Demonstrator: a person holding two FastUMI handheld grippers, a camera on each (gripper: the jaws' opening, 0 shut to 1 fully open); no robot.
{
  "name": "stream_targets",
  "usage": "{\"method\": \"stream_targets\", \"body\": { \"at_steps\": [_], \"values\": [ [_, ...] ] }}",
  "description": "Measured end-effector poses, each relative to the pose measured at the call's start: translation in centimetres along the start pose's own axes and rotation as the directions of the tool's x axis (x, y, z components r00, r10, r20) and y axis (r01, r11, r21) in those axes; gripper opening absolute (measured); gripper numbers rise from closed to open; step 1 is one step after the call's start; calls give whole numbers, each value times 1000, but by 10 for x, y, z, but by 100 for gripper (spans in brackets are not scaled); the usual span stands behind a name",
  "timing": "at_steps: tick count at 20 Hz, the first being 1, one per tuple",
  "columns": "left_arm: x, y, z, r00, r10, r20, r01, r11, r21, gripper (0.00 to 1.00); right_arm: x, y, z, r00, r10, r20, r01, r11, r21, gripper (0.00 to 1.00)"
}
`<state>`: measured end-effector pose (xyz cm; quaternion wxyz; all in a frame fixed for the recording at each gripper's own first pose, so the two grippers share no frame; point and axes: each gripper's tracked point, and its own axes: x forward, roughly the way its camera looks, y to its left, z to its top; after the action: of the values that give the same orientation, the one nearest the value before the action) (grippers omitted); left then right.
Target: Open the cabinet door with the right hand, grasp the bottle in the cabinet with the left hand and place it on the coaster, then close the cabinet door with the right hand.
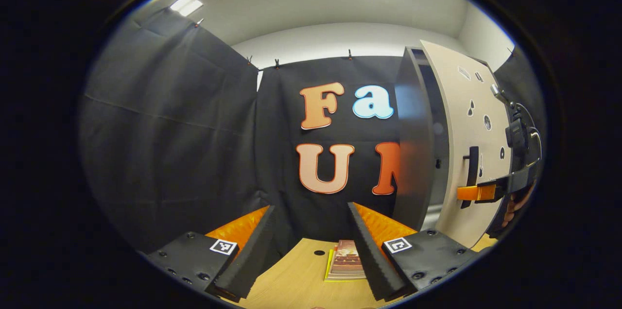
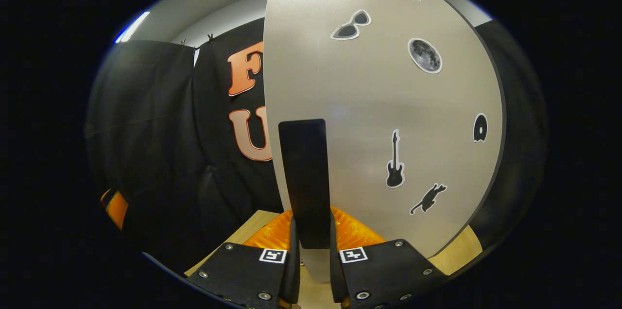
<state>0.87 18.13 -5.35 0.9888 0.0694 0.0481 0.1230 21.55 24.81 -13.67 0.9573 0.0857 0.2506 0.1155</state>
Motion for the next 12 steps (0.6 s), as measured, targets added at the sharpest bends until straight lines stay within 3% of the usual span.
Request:
{"method": "stream_targets", "body": {
  "at_steps": [5, 12],
  "values": [
    [-4, -38, -2, 999, -44, -20, 44, 999, 8, 94, -64, -13, -12, 999, 37, 5, -37, 999, -9, 25],
    [-19, -106, 4, 990, -130, -48, 132, 990, 41, 93, -112, -29, -17, 995, 100, 4, -100, 995, 11, 25]
  ]
}}
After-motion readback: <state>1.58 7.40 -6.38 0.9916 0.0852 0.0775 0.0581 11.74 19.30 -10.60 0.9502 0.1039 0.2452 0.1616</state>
